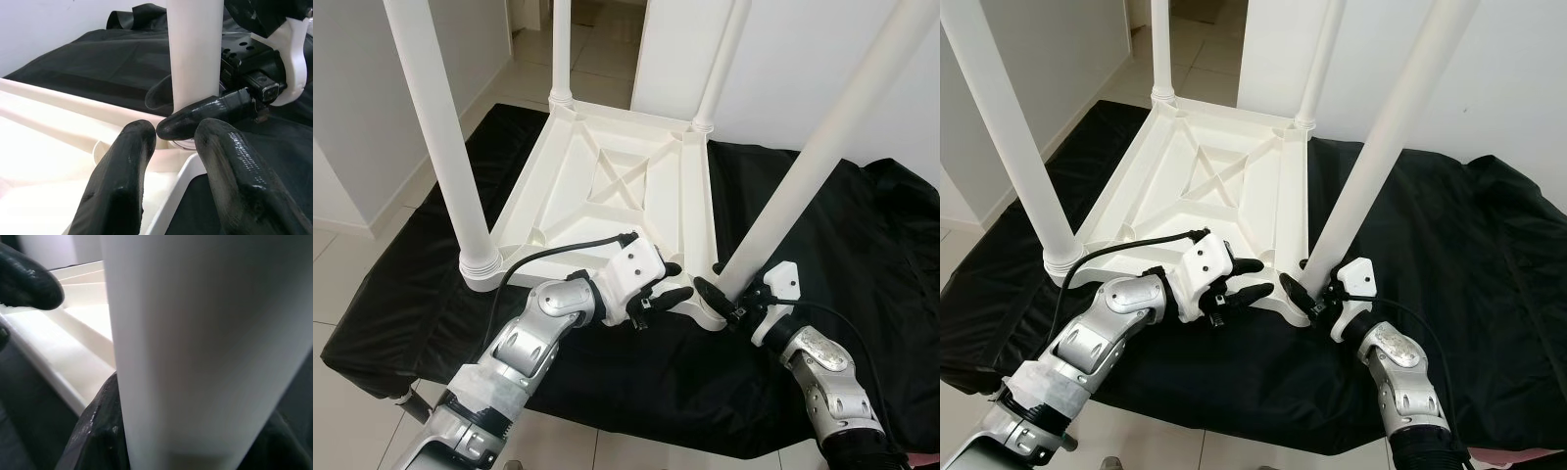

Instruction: Building children table

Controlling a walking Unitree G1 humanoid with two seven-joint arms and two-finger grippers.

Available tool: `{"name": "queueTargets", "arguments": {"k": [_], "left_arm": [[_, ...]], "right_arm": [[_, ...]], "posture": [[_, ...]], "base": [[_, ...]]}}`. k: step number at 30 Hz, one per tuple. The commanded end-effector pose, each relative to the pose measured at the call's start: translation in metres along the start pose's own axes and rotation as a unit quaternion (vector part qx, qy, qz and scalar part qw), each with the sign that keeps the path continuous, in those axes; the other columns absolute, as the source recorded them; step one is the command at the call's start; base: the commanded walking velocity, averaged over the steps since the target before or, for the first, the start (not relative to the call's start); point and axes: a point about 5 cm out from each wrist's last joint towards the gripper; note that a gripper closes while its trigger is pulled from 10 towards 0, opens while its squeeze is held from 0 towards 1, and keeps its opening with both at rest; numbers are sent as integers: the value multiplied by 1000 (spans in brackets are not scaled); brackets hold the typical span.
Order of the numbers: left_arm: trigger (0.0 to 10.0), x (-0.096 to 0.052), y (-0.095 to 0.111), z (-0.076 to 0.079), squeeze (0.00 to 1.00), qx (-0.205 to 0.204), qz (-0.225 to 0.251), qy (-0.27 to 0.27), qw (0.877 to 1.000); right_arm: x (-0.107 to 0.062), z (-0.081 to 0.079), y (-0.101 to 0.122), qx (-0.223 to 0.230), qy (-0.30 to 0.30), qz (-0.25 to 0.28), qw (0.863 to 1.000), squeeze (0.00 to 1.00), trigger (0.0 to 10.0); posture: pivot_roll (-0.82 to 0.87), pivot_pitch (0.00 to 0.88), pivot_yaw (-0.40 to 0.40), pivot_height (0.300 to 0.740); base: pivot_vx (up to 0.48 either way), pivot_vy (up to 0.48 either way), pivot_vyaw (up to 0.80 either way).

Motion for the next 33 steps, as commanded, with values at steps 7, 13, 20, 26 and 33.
{"name": "queueTargets", "arguments": {"k": [7,13,20,26,33], "left_arm": [[10000,2,-6,3,0,-4,-4,4,1000],[10000,1,-9,5,0,-10,-5,-1,1000],[10000,-1,-13,4,0,-12,-11,0,1000],[10000,2,-8,10,0,-20,1,-12,1000],[10000,0,-8,17,0,-23,0,-26,999]], "right_arm": [[-3,-5,-15,-6,-125,-17,992,0,10000],[0,-9,-17,48,-239,15,970,0,10000],[4,-20,-18,87,-365,26,927,0,10000],[20,-36,-8,96,-365,35,925,0,10000],[20,-41,7,82,-319,70,941,0,10000]], "posture": [[-86,0,-105,740],[-98,0,-103,740],[-111,0,-89,740],[-120,0,-75,740],[-120,0,-65,740]], "base": [[0,0,0],[0,0,0],[0,0,0],[0,0,0],[0,0,0]]}}
Point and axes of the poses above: a point about 5 cm out from each wrist's last joint towards the gripper, its own x axis pointing out of the wrist towards the gripper, its own y axis along the axis of the wrist's last joint, z = x × y, and after that the axes turned 7 degrees about x, right-handed
